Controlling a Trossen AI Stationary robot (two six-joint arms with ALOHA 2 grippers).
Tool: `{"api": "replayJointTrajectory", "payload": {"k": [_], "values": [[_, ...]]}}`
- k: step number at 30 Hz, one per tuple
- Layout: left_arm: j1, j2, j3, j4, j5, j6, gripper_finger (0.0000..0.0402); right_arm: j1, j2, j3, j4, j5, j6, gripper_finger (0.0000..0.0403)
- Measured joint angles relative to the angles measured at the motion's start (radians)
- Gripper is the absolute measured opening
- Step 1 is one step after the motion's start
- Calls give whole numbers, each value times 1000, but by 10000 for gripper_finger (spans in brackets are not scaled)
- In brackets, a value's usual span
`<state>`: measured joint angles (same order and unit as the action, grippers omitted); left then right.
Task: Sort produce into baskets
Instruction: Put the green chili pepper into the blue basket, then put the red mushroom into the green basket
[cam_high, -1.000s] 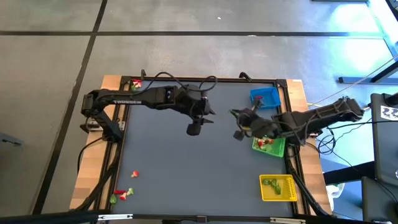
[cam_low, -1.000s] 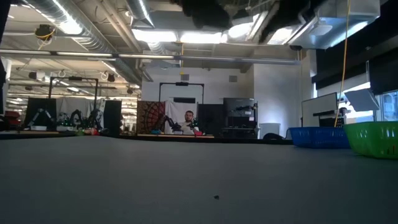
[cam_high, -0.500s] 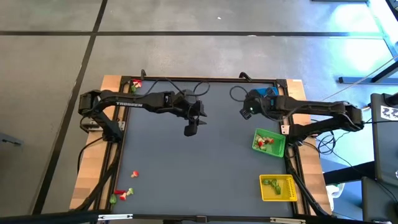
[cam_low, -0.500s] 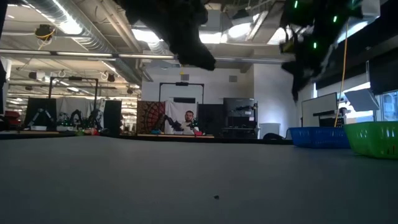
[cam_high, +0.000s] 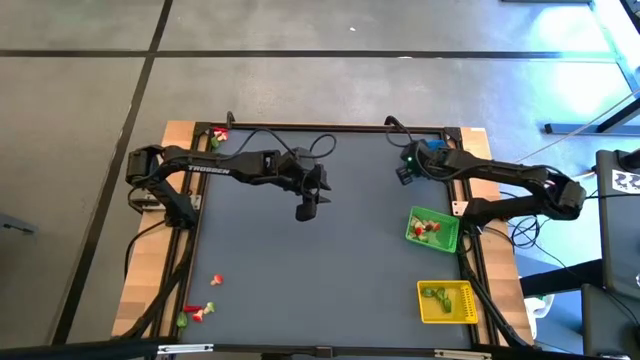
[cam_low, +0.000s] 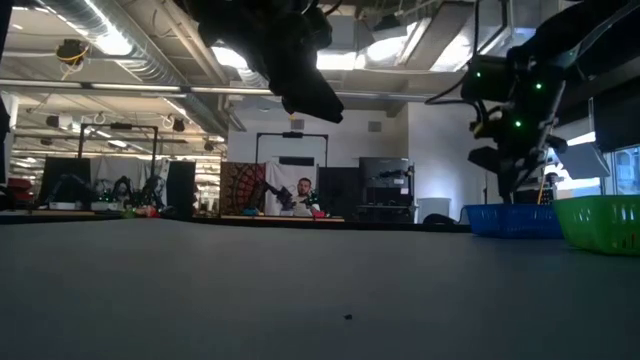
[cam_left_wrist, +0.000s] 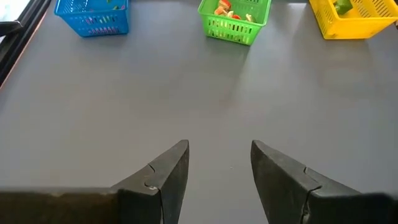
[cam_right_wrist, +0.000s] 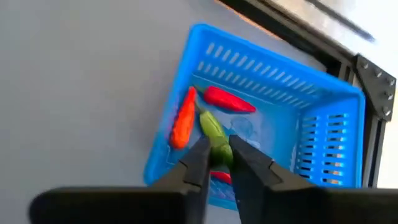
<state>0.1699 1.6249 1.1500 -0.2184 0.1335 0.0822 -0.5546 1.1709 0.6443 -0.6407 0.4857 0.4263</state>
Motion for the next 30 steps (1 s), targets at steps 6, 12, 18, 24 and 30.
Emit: {"api": "replayJointTrajectory", "payload": {"k": [6, 12, 18, 24, 30], "values": [[2, 0, 0, 0, 0, -2, 169, -24, 0, -19, 10, -8, 0, 137], [3, -29, -2, -34, -53, -5, 169, -20, -5, 18, 17, -94, -35, 194], [7, -130, -2, -139, -196, 11, 169, 67, -47, 44, 128, -125, -39, 206], [68, -214, -2, -292, -346, -5, 169, 228, -56, 45, 331, -149, -39, 205], [180, -227, -2, -408, -399, -24, 169, 376, -19, 45, 431, -193, -56, 205]]}}
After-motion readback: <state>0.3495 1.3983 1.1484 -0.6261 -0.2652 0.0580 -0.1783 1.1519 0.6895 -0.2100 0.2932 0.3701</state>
